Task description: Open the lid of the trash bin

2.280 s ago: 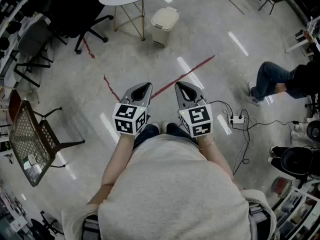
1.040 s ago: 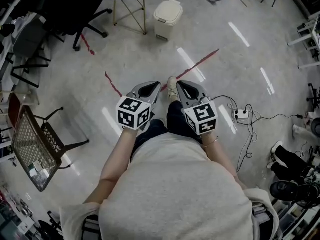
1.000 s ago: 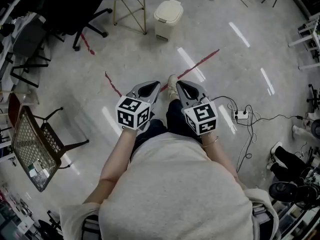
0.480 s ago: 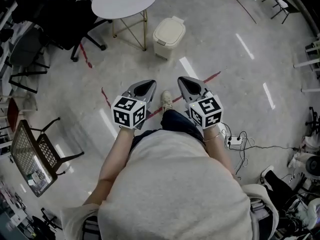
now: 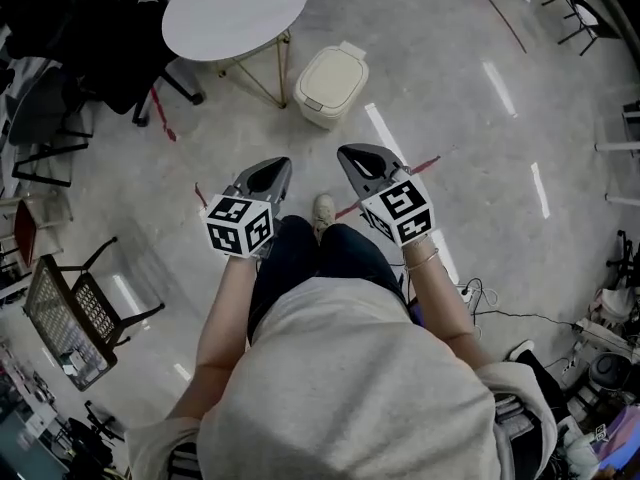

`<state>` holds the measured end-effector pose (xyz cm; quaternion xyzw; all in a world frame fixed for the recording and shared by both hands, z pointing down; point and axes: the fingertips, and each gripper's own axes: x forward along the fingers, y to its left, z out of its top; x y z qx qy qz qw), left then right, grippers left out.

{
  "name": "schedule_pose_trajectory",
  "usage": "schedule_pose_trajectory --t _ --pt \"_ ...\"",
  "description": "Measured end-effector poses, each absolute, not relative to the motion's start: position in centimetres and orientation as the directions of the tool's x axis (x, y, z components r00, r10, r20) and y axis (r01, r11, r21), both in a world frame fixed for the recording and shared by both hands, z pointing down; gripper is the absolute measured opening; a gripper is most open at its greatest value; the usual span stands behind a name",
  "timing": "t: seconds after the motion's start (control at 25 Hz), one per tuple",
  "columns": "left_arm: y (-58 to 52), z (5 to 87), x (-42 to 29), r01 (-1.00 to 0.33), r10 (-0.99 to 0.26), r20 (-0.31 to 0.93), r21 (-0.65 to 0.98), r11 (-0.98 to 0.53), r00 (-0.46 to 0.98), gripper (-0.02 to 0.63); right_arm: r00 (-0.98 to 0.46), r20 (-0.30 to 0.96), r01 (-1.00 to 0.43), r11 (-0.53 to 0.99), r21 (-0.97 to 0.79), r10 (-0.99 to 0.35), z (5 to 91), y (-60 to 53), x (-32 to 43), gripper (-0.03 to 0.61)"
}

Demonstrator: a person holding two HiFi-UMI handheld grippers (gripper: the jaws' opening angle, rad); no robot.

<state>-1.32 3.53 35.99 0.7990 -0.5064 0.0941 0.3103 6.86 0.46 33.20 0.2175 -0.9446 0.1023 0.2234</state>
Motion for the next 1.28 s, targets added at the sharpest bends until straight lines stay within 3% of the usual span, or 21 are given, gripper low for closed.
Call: schedule_pose_trajectory --t 0.48,0.76,1.28 --pt "-4.1 40.3 -4.1 -0.866 -0.75 0.48 0.436 -0.244 0.454 0.009 -0.769 0.484 -0.523 0.847 -0.098 -0.418 37.2 -8.4 3.3 0.008" --pt "-8.1 46.2 -5.3 -0.874 -0.708 0.53 0.403 -0.273 0.466 0.009 -0.758 0.587 -0.439 0.888 -0.137 -0.284 43.6 -11.2 -0.7 0.008" --pt "-12.4 58.1 -5.8 -0.842 -0.6 0.603 0.467 -0.269 0.526 0.009 -0.632 0.698 -0.647 0.724 -0.238 -0.336 57.3 -13.9 0.8 0.008"
